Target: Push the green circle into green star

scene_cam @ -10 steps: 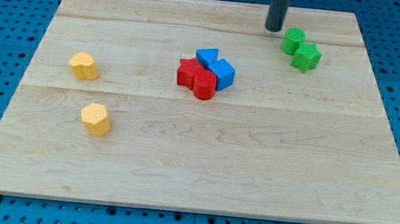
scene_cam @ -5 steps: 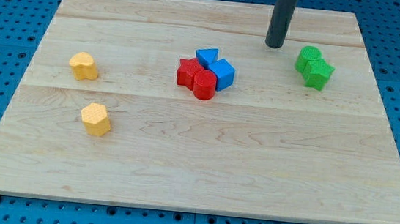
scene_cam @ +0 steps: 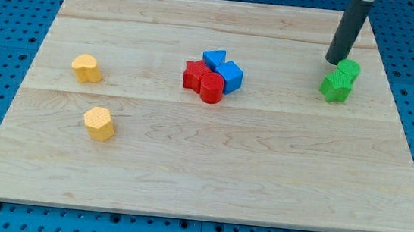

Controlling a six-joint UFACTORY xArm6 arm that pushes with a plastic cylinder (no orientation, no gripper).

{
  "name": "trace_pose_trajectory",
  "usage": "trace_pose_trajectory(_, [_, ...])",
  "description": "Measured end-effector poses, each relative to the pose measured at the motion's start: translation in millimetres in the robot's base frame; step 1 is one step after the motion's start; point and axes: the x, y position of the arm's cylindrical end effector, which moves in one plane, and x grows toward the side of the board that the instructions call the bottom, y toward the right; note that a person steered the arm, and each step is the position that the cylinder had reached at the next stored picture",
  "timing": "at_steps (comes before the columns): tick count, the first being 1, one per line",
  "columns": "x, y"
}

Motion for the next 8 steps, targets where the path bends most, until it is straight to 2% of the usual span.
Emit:
trace_pose_trajectory(1, [-6,-11])
trace_pose_trajectory(2, [-43,-85])
trace_pose_trajectory(3, [-65,-195])
trace_pose_trajectory(4, [-65,-323])
trace_pose_trajectory(5, [-40,-439])
trace_pose_trajectory(6, [3,-490])
trace_pose_trajectory(8, [71,-470])
